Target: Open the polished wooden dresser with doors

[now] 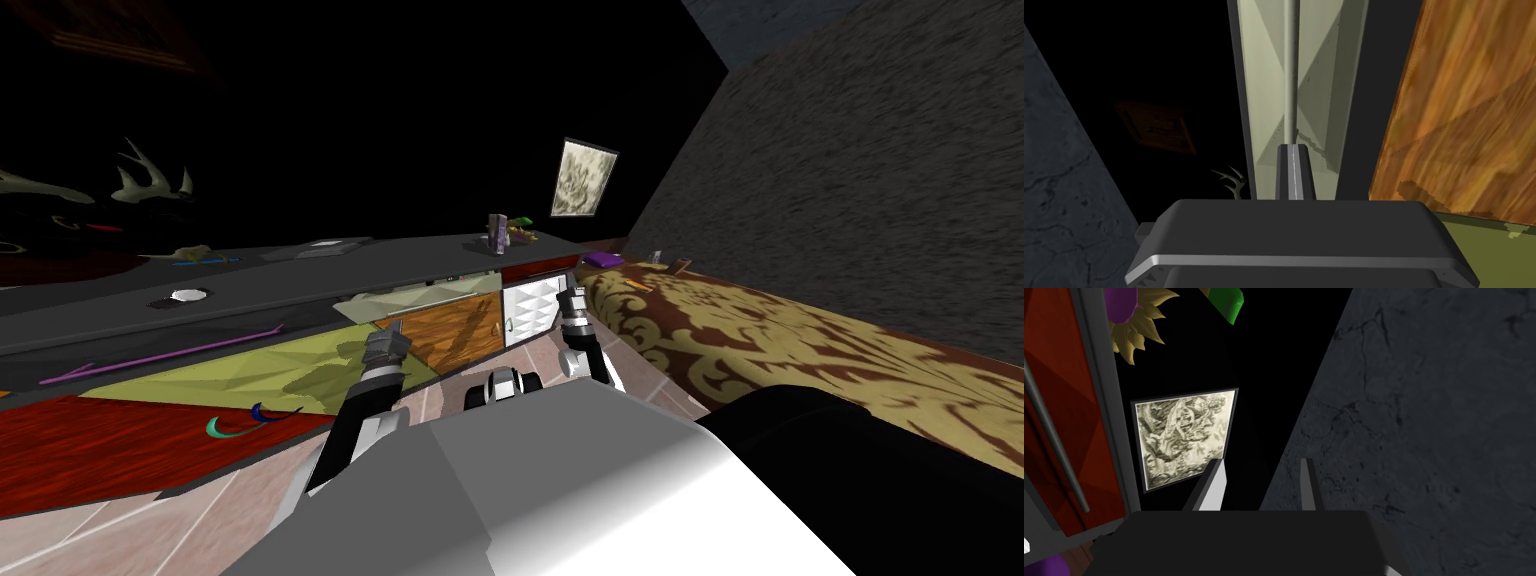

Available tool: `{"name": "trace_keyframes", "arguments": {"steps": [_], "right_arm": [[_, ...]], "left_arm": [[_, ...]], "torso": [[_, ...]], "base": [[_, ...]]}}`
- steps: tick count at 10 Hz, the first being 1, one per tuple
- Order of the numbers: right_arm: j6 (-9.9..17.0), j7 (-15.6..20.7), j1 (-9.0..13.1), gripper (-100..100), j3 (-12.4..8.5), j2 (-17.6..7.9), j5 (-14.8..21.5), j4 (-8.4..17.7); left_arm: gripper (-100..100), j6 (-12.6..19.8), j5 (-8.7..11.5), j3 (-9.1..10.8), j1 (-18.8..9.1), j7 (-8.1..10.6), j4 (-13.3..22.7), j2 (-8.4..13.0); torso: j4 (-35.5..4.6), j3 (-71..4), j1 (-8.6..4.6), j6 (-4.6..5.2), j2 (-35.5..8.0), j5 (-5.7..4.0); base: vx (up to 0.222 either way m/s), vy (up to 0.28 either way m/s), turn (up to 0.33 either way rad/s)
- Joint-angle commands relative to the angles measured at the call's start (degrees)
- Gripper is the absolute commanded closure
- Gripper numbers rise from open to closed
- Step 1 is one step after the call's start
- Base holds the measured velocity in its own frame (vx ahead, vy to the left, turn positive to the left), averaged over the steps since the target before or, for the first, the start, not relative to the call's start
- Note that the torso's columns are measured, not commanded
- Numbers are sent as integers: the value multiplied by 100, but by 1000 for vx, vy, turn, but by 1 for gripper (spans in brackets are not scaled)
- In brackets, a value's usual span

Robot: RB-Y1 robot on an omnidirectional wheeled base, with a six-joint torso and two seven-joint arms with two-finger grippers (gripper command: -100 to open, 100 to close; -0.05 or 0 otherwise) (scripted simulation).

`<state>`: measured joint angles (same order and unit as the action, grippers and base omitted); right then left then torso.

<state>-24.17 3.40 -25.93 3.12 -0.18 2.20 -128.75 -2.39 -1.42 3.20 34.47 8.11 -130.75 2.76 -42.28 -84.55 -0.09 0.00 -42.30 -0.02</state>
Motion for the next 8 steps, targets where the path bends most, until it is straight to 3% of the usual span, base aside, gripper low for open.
{"name": "trace_keyframes", "arguments": {"steps": [1,3,5,6,8], "right_arm": [[0,0,-1,0,0,-1,0,0],[-1,0,-3,0,-1,-1,0,-1],[-1,0,-4,0,-1,-1,0,-1],[-1,0,-4,0,-1,-2,0,-1],[-1,0,-3,0,-1,-1,0,-1]], "left_arm": [[-100,18,1,-2,15,3,-29,199],[-100,50,4,0,41,12,-95,418],[-100,210,23,9,140,46,-308,445],[-100,269,30,11,165,56,-347,188],[-100,279,31,12,168,57,-349,-27]], "torso": [[6,-17,15,0,30,3],[10,-23,20,0,35,6],[5,-13,11,0,22,3],[5,-14,10,0,23,2],[-5,9,4,0,-16,1]], "base": [[-15,-7,-2],[26,3,-2],[119,16,-15],[127,20,-11],[45,2,0]]}}
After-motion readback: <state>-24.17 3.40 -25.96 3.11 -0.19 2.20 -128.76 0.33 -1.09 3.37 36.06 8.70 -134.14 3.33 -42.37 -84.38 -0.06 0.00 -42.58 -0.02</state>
